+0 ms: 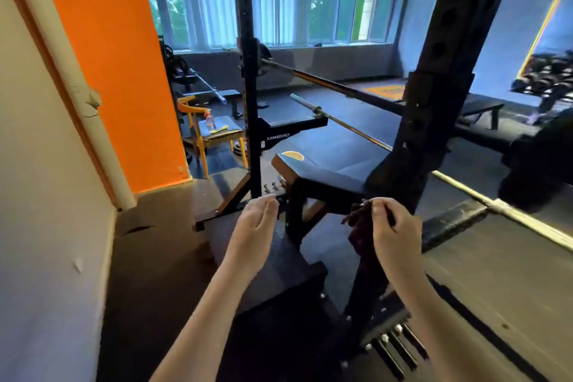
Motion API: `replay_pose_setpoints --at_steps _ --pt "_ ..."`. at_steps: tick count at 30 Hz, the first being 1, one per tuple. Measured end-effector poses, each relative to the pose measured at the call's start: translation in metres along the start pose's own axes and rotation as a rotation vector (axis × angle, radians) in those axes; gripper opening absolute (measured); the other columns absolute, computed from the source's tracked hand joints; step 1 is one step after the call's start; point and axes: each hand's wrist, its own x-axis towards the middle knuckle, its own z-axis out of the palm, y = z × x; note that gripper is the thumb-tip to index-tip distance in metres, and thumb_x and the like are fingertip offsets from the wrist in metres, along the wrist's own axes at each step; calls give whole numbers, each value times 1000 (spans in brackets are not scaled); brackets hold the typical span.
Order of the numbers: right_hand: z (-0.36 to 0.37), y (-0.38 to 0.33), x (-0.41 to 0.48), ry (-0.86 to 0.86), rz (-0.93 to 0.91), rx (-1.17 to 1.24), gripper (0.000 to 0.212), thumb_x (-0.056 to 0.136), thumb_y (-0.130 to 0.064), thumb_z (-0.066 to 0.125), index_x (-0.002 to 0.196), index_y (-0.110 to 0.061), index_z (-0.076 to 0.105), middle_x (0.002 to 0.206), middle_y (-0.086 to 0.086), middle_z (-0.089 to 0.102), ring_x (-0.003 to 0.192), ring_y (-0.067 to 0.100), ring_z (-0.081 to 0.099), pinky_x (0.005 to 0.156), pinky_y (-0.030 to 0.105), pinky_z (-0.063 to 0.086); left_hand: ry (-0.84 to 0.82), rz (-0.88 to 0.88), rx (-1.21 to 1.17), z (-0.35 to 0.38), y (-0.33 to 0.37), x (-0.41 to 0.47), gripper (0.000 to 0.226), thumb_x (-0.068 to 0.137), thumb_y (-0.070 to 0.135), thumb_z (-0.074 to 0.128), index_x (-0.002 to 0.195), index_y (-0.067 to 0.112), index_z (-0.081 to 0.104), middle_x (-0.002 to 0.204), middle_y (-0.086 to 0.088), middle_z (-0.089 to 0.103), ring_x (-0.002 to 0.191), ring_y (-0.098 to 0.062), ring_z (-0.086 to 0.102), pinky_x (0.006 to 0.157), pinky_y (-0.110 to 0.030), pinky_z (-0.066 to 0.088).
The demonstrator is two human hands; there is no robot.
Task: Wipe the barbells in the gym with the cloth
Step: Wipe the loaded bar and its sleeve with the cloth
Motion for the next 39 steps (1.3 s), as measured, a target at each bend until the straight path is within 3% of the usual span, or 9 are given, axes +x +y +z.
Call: replay_pose_setpoints --at_steps 3,7,12,17,19,21,30,34,39 --pt "15 -1 20 105 -39 -66 32 93 -24 46 95 -4 71 87 0 66 81 10 59 76 0 37 -65 69 -45 16 -7 48 28 104 30 39 125 22 56 114 13 54 115 -5 50 99 -16 35" --pt "46 10 51 186 -76 -79 31 92 -22 46 93 -2 70 84 -2 64 78 1 56 75 -1 36 -132 148 23 30 -17 107 27 103 23 43 124 15 59 110 10 54 109 -9 50 84 -3 33" --pt "99 21 97 218 -30 -87 17 97 -5 54 95 -2 70 88 4 67 82 11 60 77 0 39 -207 197 110 17 -36 176 35 102 30 45 132 15 56 128 2 53 119 -14 50 104 -31 38" --pt "136 30 136 232 -27 -213 30 96 -27 48 100 -8 71 94 2 70 88 13 63 79 15 43 -203 197 90 3 -53 251 36 102 28 44 133 12 55 130 -1 53 118 -13 48 99 -25 36" --pt "151 32 153 241 13 -230 37 92 -33 43 101 -11 70 95 -1 68 89 11 61 78 12 39 -235 229 75 4 -62 282 36 102 27 44 133 11 55 130 -2 52 118 -12 47 102 -26 35" --pt "169 35 169 300 15 -225 36 90 -31 43 98 -9 71 91 0 67 86 12 60 75 10 38 -272 262 64 5 -72 314 36 103 26 44 133 11 54 129 -1 52 117 -9 44 100 -23 32" --pt "272 57 255 514 112 -395 25 99 -21 50 99 -6 71 90 10 69 86 23 64 79 35 51 -513 501 173 -4 -110 481 38 102 29 46 136 13 51 137 -3 50 127 -19 46 107 -36 33" --pt "289 50 288 594 207 -394 21 100 -16 51 101 -6 69 94 9 66 90 19 58 81 29 42 -579 609 255 -2 -106 540 44 100 34 48 139 15 48 141 -1 48 129 -21 45 110 -44 31" --pt "295 52 316 630 245 -480 22 101 -19 50 103 -8 69 91 0 64 89 16 61 78 24 44 -609 767 382 28 -86 595 50 98 36 49 144 17 41 145 -2 44 132 -23 41 111 -40 25"
